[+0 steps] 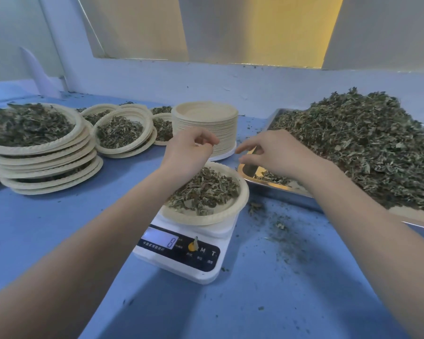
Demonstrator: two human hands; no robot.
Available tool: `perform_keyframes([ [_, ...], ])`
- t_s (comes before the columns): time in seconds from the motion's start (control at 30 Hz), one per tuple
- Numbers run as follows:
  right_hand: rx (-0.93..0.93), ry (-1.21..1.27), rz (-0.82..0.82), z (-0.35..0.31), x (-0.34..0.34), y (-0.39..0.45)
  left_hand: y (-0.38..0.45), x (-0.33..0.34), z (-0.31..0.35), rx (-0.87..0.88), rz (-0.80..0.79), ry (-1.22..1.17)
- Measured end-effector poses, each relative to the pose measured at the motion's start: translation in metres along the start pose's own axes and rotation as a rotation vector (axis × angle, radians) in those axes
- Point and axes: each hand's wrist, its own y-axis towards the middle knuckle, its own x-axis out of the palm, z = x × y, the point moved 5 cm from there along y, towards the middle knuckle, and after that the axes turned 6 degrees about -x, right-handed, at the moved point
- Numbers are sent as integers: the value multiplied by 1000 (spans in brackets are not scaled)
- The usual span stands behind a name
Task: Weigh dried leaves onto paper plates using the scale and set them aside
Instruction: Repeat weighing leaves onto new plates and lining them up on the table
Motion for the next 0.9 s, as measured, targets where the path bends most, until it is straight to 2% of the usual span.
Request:
perform_keyframes([
  [0.2,-147,198,93,-29,11,7,0,-12,-4,-1,-10,16],
  [0.4,-206,318,26,-60,22,12,-7,-34,-11,-9,-3,12],
  [0.63,-277,176,-56,-89,35,22,-11,-56,-24,-21,19,-7],
  [0.8,-230,-105,-124,-94,44,29,-15,-67,-39,-43,28,-45],
  [0.9,-246,-108,-111,-97,47,29,-16,-68,-43,-55,36,-52],
])
